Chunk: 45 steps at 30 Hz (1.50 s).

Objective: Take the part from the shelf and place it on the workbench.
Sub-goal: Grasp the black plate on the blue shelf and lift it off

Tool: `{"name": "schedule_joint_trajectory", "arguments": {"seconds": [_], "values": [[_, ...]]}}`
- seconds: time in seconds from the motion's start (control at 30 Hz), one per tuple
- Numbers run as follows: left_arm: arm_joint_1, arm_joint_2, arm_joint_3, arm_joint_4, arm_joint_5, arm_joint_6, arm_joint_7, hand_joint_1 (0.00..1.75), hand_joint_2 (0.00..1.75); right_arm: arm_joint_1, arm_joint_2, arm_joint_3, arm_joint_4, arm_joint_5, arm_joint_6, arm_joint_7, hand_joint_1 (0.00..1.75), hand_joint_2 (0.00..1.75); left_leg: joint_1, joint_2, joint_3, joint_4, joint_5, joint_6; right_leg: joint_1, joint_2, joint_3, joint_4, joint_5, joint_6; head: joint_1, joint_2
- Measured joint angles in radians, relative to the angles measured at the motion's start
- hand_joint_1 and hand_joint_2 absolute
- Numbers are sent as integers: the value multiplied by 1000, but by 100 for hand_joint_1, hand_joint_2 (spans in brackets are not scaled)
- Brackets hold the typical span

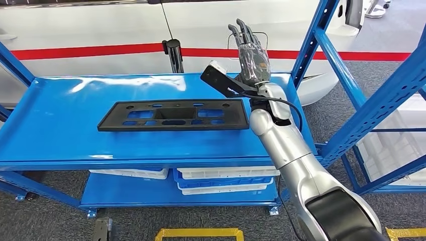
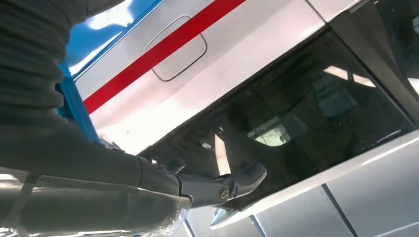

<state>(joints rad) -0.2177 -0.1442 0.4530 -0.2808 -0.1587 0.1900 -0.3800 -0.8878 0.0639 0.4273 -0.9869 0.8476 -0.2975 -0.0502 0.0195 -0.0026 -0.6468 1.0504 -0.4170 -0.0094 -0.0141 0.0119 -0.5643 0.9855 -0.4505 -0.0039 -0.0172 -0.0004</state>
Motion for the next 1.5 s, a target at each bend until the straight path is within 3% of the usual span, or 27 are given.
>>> {"name": "schedule_joint_trajectory", "arguments": {"seconds": [0.03, 0.1, 0.33, 0.43, 0.73, 1.17, 1.5], "values": [[4, 3, 0, 4, -1, 6, 49, 0, 0, 1, 0, 0, -5, -18, 13, -2, 0, 175, -2, 0, 21, -42, 12, 5, 4, 0, 2, 1, -4, 3, 0, 0], [20, 10, -1, 16, -12, 35, 152, 0, 0, 8, -1, 1, -19, -49, 35, -9, 0, 175, -8, 0, 33, -61, 9, 10, 12, 1, 1, 4, -8, 8, 2, 0], [114, 43, -37, 57, -121, 105, 498, 0, 0, 93, -4, 52, -137, -42, 93, -37, 0, 175, -25, -2, 35, -63, 0, 23, 13, -2, 4, -4, -13, 16, 4, 0], [137, 47, -62, 69, -150, 104, 588, 0, 0, 144, -6, 115, -193, 1, 111, -44, 0, 175, -28, -4, 37, -63, -1, 27, 11, -4, 7, -6, -14, 18, 4, 0], [153, 51, -99, 76, -176, 101, 625, 0, 0, 268, -9, 321, -295, 74, 145, -44, 0, 175, -29, -6, 38, -63, 0, 32, 8, -6, 9, -9, -12, 22, 4, 0], [157, 53, -104, 77, -189, 84, 644, 0, 0, 288, -14, 432, -345, 88, 224, -48, 0, 175, -27, -6, 39, -63, 1, 32, 7, -7, 9, -8, -11, 22, 4, 0], [158, 53, -102, 77, -200, 95, 619, 0, 0, 228, 7, 417, -153, 154, 139, 35, 0, 175, -27, -6, 39, -63, 1, 33, 7, -7, 9, -8, -11, 22, 4, 0]]}}
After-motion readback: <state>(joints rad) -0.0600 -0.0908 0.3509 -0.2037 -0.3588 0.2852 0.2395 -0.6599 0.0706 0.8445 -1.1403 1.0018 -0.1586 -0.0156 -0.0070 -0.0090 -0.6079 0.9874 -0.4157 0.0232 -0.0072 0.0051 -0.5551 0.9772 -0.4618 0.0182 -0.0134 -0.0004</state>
